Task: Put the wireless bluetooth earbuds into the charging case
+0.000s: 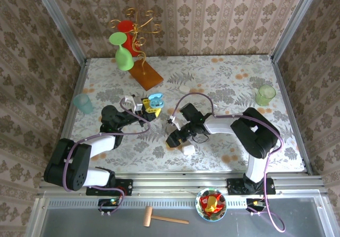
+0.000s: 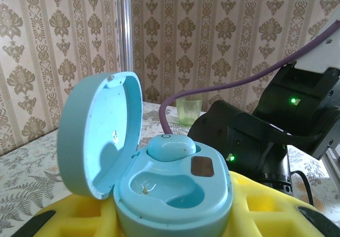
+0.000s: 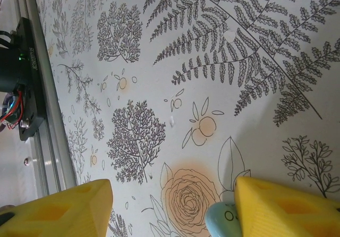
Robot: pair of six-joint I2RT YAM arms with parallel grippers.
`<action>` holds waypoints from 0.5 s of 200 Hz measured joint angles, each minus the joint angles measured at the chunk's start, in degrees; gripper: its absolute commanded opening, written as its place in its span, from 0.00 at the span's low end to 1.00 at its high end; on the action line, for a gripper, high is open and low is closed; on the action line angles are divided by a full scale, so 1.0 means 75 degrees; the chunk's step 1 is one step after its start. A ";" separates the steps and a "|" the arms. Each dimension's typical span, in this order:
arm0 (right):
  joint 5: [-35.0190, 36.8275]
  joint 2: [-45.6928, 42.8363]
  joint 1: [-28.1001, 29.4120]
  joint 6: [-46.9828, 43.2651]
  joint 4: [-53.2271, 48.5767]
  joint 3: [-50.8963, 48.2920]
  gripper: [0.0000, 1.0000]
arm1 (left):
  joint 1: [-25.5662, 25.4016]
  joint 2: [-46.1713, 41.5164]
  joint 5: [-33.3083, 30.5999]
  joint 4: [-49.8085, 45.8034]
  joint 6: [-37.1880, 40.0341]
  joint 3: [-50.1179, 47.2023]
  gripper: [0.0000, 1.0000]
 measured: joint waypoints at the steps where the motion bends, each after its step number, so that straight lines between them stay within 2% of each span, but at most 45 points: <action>1: 0.0000 0.0000 -0.0003 -0.0003 -0.0003 0.0000 0.63 | 0.0000 0.0000 0.0000 0.0000 0.0000 0.0000 0.22; 64: -0.0006 -0.0204 -0.0163 -0.0329 -0.0251 -0.0227 0.56 | -0.0006 0.0015 0.0000 0.0000 0.0000 0.0006 0.22; 100: -0.0073 -0.0286 -0.0163 -0.0382 -0.0388 -0.0353 0.46 | -0.0093 0.0143 0.0006 0.0000 0.0000 0.0119 0.22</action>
